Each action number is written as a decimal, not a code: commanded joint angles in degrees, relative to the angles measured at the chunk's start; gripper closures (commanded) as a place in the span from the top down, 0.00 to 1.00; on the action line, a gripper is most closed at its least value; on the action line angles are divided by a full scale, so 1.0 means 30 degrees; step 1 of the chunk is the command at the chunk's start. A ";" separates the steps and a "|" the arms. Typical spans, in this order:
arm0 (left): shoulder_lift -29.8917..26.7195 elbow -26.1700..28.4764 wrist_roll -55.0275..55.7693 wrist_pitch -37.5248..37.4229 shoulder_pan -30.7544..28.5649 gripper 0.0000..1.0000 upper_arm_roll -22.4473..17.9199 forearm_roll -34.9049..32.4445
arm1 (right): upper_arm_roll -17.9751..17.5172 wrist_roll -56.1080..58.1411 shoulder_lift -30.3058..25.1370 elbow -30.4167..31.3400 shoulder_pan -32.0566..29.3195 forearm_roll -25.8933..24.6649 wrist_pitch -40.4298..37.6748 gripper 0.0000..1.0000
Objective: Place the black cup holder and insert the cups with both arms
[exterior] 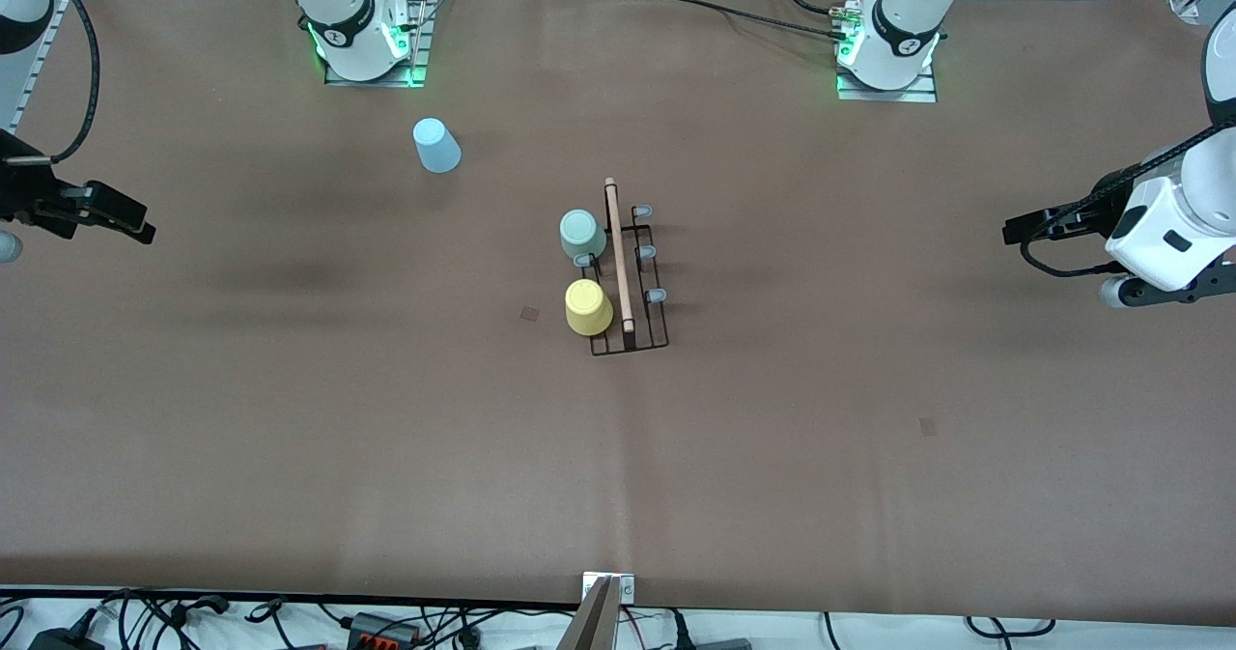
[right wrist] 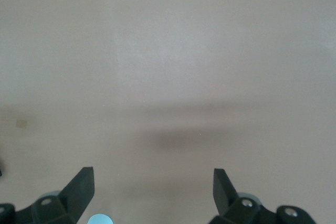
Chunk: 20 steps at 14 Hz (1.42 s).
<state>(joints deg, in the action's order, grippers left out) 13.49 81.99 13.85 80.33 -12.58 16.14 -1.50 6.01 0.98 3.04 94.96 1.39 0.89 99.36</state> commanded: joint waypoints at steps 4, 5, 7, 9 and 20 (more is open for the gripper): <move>0.0803 -0.0201 -0.0396 -0.0935 -0.0782 1.00 0.0068 0.0991 | -0.0187 0.0463 -0.0602 0.0484 -0.0286 -0.0327 -0.0073 1.00; 0.0806 -0.0288 -0.0282 -0.0647 -0.0960 1.00 0.0010 0.1722 | -0.0186 0.0724 -0.0632 0.0456 -0.0315 -0.0327 -0.0219 1.00; 0.0806 -0.0464 -0.0398 0.0058 -0.0961 1.00 -0.0020 0.1554 | -0.0186 0.1339 -0.0632 0.0339 -0.0374 -0.0327 -0.0540 1.00; 0.0777 -0.0377 -0.0427 0.0059 -0.1020 1.00 -0.0078 0.1555 | -0.0186 0.1313 -0.0544 0.0133 -0.0404 -0.0211 -0.0572 1.00; 0.0191 -0.1021 -0.0280 0.0293 -0.0814 1.00 0.0507 -0.0116 | -0.0186 0.1167 -0.0456 0.0045 -0.0638 -0.0122 -0.0542 1.00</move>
<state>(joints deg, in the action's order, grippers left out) 14.98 79.20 13.24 81.17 -14.68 17.12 -0.86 6.07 3.67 2.33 94.99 0.31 0.77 98.25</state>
